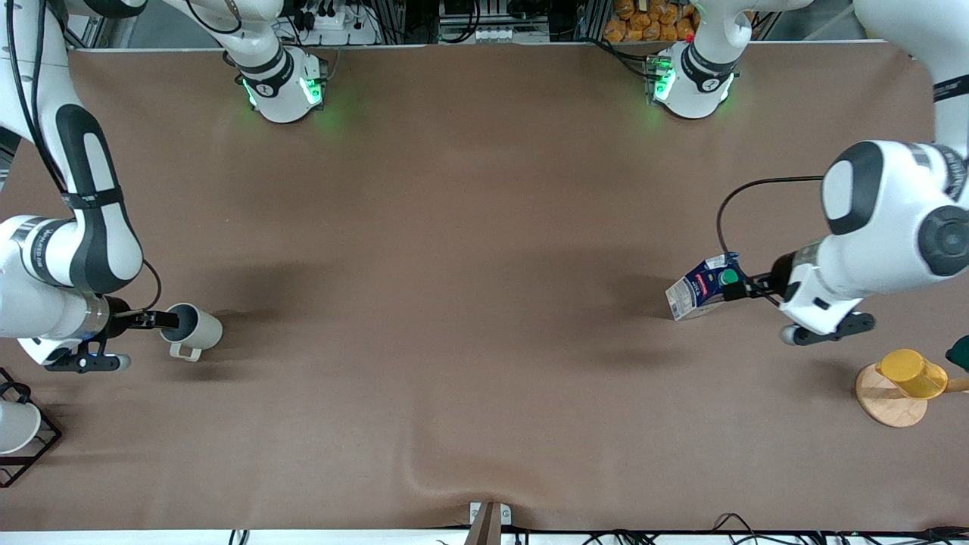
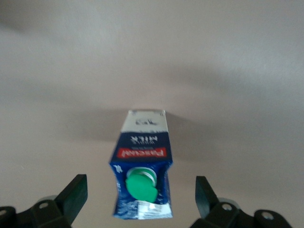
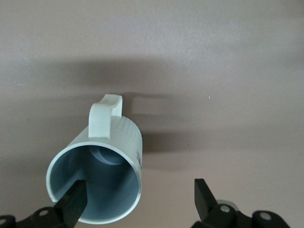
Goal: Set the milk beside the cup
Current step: 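Reach the left gripper to the milk carton while the right gripper reaches the mug, then grasp the milk carton with the left gripper while the right gripper grasps the mug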
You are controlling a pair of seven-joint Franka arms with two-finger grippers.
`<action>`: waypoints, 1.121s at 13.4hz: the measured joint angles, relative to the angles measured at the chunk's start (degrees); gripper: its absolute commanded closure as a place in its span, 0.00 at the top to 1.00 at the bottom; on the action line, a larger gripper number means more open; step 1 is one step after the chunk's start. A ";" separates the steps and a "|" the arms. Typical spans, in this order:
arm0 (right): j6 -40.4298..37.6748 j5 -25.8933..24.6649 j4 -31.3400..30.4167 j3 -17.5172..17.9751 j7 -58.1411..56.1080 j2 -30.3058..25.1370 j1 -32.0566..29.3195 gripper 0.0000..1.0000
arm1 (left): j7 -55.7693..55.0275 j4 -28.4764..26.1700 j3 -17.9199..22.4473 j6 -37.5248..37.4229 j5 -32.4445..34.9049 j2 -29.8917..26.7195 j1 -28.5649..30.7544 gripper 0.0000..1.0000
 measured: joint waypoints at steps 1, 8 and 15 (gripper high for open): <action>0.15 0.00 -0.20 0.00 0.00 0.54 0.00 1.00 | -0.49 -1.19 -0.15 0.00 0.00 0.00 0.00 1.00; 2.17 0.00 -0.47 -0.03 -0.21 3.53 -0.14 0.25 | -0.57 -5.20 -0.60 0.20 0.68 0.00 -0.80 1.00; 3.54 0.00 -1.03 0.12 -6.28 4.15 -1.63 0.00 | -0.58 -9.41 -0.47 5.03 0.80 0.45 -0.61 1.00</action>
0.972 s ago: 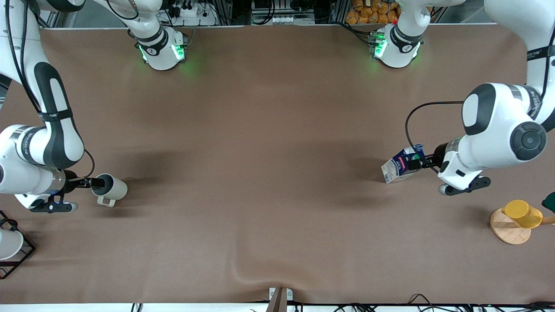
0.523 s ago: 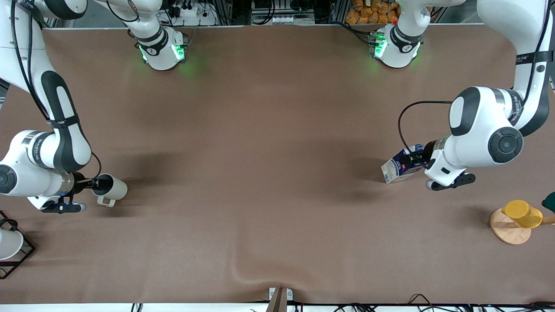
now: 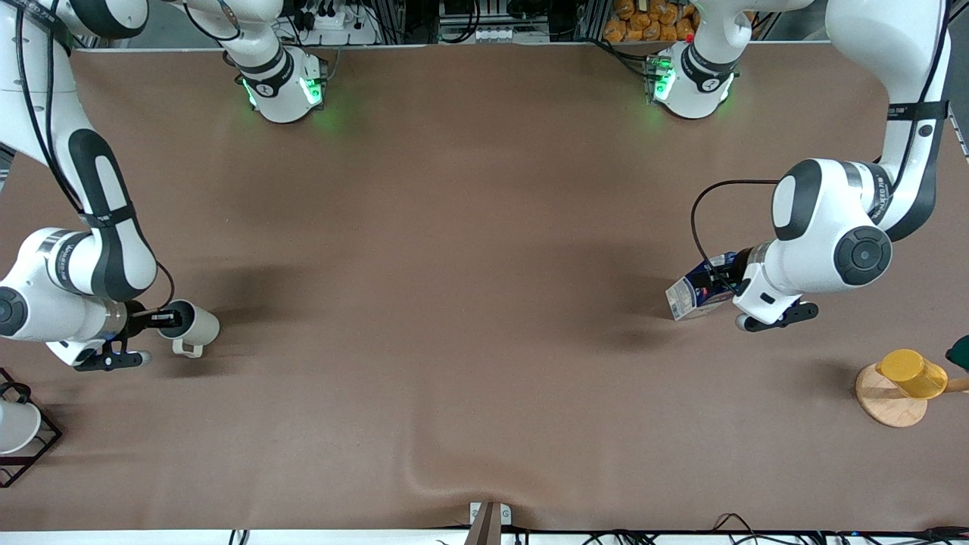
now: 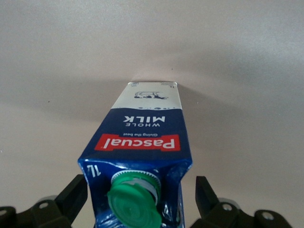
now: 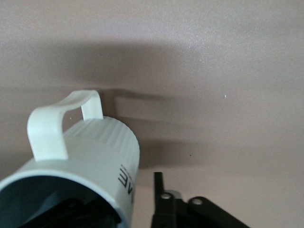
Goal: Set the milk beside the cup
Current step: 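Grasp the milk carton with the left gripper while the right gripper grasps the mug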
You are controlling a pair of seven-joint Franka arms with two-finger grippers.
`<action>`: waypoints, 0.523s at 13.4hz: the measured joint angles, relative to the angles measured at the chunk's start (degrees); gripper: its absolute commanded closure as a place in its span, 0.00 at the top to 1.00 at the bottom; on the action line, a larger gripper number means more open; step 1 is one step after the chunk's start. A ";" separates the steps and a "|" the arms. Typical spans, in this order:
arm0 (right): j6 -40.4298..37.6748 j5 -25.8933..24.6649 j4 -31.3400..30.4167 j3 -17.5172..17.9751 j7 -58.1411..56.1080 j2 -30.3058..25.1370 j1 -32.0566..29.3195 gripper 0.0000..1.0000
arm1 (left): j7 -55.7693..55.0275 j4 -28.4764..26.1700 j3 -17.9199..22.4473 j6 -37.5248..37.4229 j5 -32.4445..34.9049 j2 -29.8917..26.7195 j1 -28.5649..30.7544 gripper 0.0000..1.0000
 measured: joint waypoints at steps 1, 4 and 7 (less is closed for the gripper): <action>0.15 0.00 0.23 0.10 -0.03 -0.14 0.01 0.00 | 0.00 -0.22 0.00 0.16 0.00 0.20 0.00 0.89; 0.15 0.00 1.97 0.31 -3.93 -2.39 0.04 0.00 | 0.00 -0.39 0.01 0.68 0.00 0.74 0.04 0.60; -1.61 1.37 5.94 1.32 -13.44 -4.55 0.03 0.00 | 0.00 -0.11 0.02 0.71 0.00 0.61 0.22 0.44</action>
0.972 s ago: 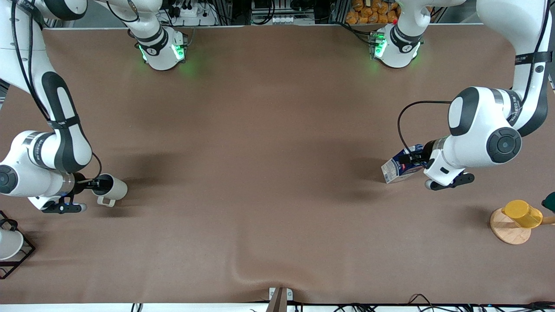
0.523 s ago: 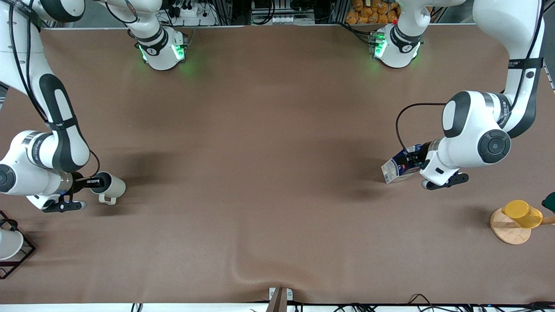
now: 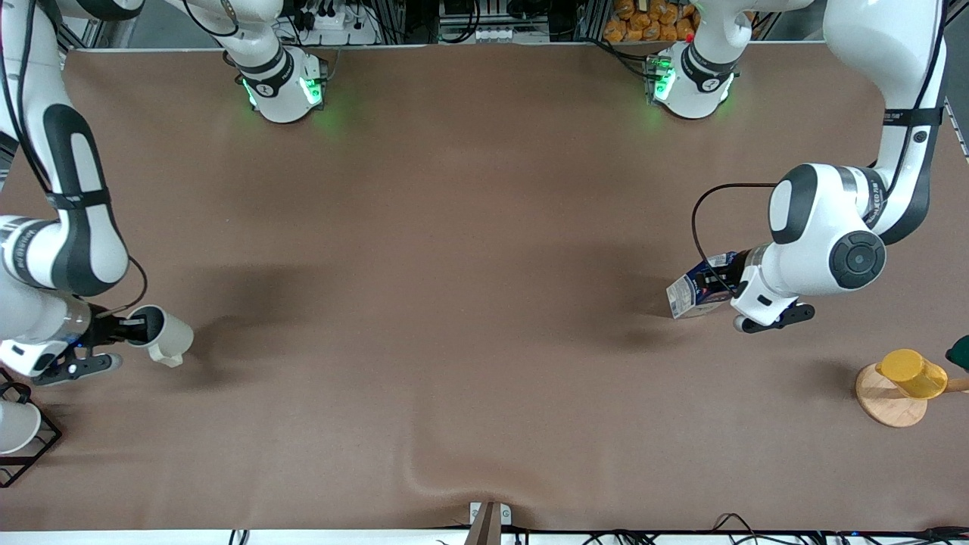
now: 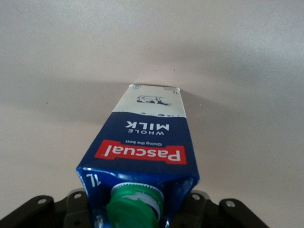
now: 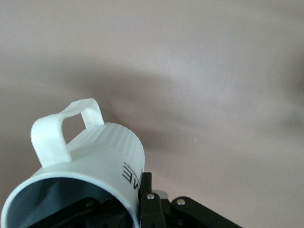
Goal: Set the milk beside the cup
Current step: 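Grasp the milk carton with the left gripper while the right gripper grasps the mug, then carry the mug with the right gripper to the table middle and set it down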
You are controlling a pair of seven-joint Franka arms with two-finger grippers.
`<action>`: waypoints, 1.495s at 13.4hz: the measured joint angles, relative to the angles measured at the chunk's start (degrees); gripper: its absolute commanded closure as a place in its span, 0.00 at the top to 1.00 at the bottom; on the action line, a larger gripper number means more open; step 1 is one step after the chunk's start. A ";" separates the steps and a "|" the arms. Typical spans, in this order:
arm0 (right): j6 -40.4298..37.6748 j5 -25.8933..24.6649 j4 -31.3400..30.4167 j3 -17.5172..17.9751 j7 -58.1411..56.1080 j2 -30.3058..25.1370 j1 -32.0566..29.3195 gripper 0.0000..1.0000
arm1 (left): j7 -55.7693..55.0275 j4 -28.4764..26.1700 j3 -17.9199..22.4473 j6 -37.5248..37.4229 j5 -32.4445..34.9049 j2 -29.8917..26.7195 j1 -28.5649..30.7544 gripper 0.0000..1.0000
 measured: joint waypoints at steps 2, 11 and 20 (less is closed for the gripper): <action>-2.70 3.41 3.23 1.76 -4.11 -0.31 0.05 0.00 | 0.00 0.56 0.01 0.00 0.00 -0.42 0.14 0.44; -3.72 9.48 5.63 9.92 -5.29 0.92 14.37 0.00 | 0.20 3.09 0.22 -5.28 0.01 -6.06 1.87 0.51; -0.29 9.36 5.74 9.66 36.38 6.99 35.78 0.00 | 3.43 4.03 0.61 -8.29 0.19 -7.91 3.96 0.51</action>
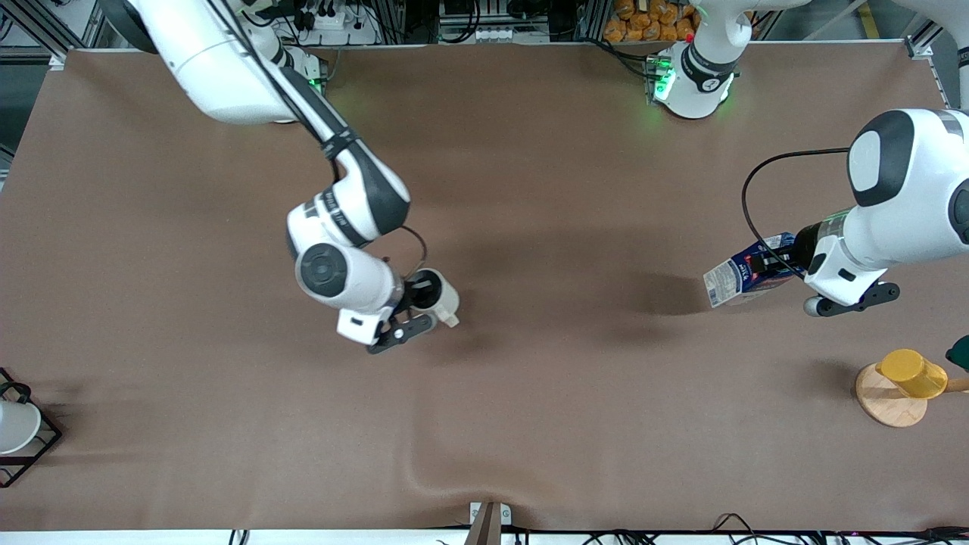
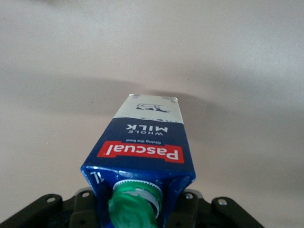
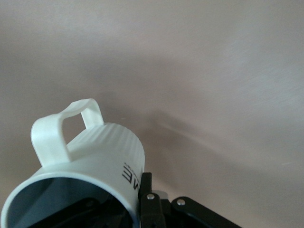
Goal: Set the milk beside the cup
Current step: 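Carry the mug with the right gripper to the table middle and set it down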
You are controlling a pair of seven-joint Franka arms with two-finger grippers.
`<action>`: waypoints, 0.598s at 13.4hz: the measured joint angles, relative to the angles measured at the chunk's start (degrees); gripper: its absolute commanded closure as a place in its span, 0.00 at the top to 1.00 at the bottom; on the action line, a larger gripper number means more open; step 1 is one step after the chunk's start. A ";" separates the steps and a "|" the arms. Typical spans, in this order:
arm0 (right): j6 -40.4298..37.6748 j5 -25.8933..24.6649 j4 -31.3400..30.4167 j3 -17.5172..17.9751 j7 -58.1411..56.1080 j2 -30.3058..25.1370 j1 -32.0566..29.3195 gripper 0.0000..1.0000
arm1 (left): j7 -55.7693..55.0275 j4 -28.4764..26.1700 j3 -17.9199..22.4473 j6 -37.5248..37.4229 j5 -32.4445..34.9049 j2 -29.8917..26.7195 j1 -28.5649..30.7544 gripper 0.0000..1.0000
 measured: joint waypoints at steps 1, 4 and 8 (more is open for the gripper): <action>0.31 -0.47 -0.01 -0.05 3.74 0.38 1.96 0.00 | 0.00 0.00 0.00 -0.03 0.00 -0.12 0.00 0.51; 0.56 -2.63 -0.02 -0.31 13.51 1.79 7.19 0.00 | 0.02 0.00 -0.05 -0.09 0.00 -0.24 -0.01 0.51; 5.58 -4.75 0.01 -1.49 16.94 4.81 8.42 0.00 | 0.83 0.05 -0.65 -0.10 0.00 -0.99 -0.13 0.50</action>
